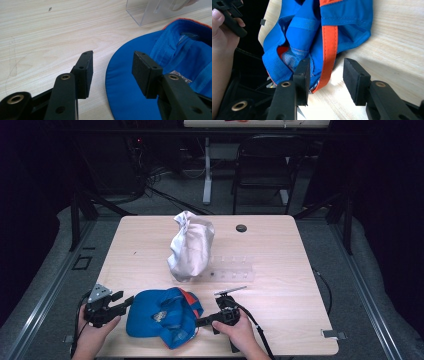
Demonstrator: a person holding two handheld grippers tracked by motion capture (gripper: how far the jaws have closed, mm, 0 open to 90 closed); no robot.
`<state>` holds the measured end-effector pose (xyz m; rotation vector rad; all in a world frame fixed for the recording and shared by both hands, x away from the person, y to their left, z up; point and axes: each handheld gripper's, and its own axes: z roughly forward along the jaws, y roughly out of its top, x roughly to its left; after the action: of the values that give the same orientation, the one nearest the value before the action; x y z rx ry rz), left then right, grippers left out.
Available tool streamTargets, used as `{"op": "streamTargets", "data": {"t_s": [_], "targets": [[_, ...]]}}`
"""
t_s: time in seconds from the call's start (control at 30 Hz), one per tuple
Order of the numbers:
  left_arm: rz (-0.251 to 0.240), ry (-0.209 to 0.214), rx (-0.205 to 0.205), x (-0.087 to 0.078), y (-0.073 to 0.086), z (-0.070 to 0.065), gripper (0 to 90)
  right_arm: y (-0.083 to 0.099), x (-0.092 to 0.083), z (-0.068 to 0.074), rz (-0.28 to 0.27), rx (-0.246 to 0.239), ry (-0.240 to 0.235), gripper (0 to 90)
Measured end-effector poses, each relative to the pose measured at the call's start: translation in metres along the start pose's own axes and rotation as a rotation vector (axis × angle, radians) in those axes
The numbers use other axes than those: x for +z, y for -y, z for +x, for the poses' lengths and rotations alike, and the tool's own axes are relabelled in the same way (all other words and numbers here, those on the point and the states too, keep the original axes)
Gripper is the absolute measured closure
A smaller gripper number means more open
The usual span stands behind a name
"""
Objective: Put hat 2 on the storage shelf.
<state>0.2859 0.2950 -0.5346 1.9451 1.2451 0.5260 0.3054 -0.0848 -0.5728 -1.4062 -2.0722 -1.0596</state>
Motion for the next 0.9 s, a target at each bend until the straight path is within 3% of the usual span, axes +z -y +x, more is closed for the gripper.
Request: {"op": "streamTargets", "data": {"t_s": [0.17, 0.3, 0.53, 0.8, 0.9], "targets": [[-0.004, -0.005, -0.006, 0.0, 0.001, 0.001, 52.4, -0.001, 0.008, -0.004, 0.019, 0.02, -0.023, 61.2], [-0.005, -0.007, -0.006, 0.0, 0.001, 0.001, 52.4, -0.001, 0.014, -0.004, 0.028, 0.046, -0.071, 63.3], [-0.003, -0.009, -0.001, -0.001, 0.001, 0.001, 52.4, -0.001, 0.009, -0.002, 0.002, 0.059, -0.107, 65.1], [-0.003, -0.011, 0.005, 0.001, 0.001, 0.001, 52.7, -0.003, -0.001, -0.003, -0.052, 0.103, -0.105, 77.0], [-0.001, -0.011, 0.003, 0.0, 0.001, 0.002, 52.6, -0.002, -0.002, -0.003, -0.053, 0.107, -0.098, 77.4]]}}
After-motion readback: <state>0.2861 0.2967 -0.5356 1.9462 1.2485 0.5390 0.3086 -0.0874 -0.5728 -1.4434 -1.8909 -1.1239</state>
